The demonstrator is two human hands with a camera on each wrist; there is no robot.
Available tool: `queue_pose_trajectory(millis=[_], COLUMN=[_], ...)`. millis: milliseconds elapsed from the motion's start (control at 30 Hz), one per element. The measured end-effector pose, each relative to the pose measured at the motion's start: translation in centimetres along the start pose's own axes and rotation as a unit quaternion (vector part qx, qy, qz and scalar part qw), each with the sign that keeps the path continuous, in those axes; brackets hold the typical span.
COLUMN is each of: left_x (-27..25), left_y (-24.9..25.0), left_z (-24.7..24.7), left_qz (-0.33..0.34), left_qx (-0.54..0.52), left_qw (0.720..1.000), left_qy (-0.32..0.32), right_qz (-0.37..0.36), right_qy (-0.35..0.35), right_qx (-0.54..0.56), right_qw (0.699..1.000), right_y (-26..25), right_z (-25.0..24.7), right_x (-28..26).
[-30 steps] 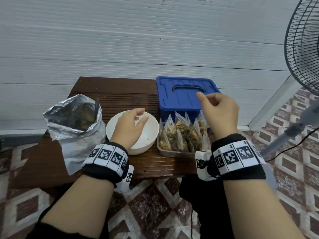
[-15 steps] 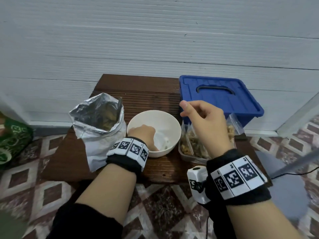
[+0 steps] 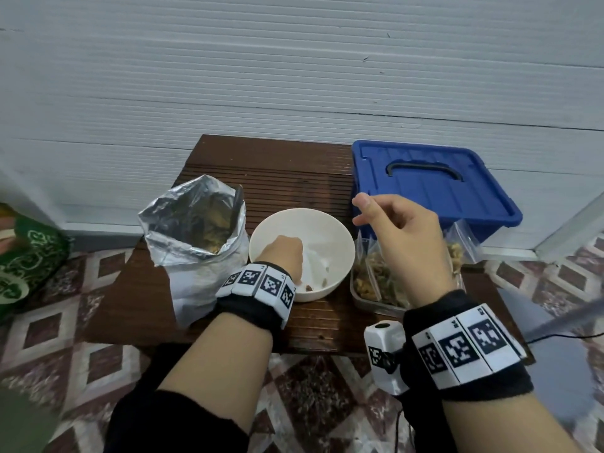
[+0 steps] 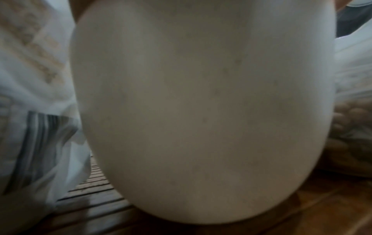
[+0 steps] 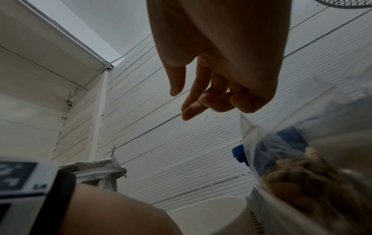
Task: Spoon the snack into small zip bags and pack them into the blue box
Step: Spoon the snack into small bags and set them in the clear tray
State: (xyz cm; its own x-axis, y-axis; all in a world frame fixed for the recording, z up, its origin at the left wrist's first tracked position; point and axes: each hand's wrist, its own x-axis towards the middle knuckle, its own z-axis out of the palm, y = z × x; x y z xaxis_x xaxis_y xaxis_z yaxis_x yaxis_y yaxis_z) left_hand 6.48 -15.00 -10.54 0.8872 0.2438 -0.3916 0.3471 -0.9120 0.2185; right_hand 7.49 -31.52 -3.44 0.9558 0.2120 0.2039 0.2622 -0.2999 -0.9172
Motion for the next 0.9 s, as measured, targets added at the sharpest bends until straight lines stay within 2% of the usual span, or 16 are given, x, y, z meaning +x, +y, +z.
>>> queue_pose_trajectory(millis=[200,300,433,567,667,767,900], left_x=[0.0,0.1,-0.1,-0.1,-0.2,-1.0,-2.3], left_y=[-0.1,-0.2,-0.2,-0.1,0.1,0.3,0.2], left_z=[0.1,0.4,0.3,0.1,-0.8,-2.3,-3.9], left_qz=[0.014,0.015,-0.004,-0.005,-0.002,0.033,0.086], left_qx=[-0.034,0.009,-0.004,-0.091,-0.238,-0.363,-0.410], left_qw=[0.999,1.000,1.000,0.995,0.967,0.919,0.892], left_qy=[0.019,0.006,-0.010,0.034,0.087,0.147,0.170], right_qz=[-0.002,-0.004,-0.008,-0.003,-0.001,-0.003,-0.028], right_qy=[-0.006,-0.003,0.003,-0.001,-0.002,0.003,0.017], right_qx=[-0.002,0.002,0.011,0.010,0.006,-0.004,-0.102], right_qw=[1.000,1.000,1.000,1.000,1.000,1.000,0.994], right_y=[0.0,0.1,0.3,0.2,0.1,0.1,0.2], right_z=[0.1,0.1,0.0,0.0,0.2,0.3,0.4], right_x=[0.0,0.0,0.0,0.0,0.1,0.2,0.2])
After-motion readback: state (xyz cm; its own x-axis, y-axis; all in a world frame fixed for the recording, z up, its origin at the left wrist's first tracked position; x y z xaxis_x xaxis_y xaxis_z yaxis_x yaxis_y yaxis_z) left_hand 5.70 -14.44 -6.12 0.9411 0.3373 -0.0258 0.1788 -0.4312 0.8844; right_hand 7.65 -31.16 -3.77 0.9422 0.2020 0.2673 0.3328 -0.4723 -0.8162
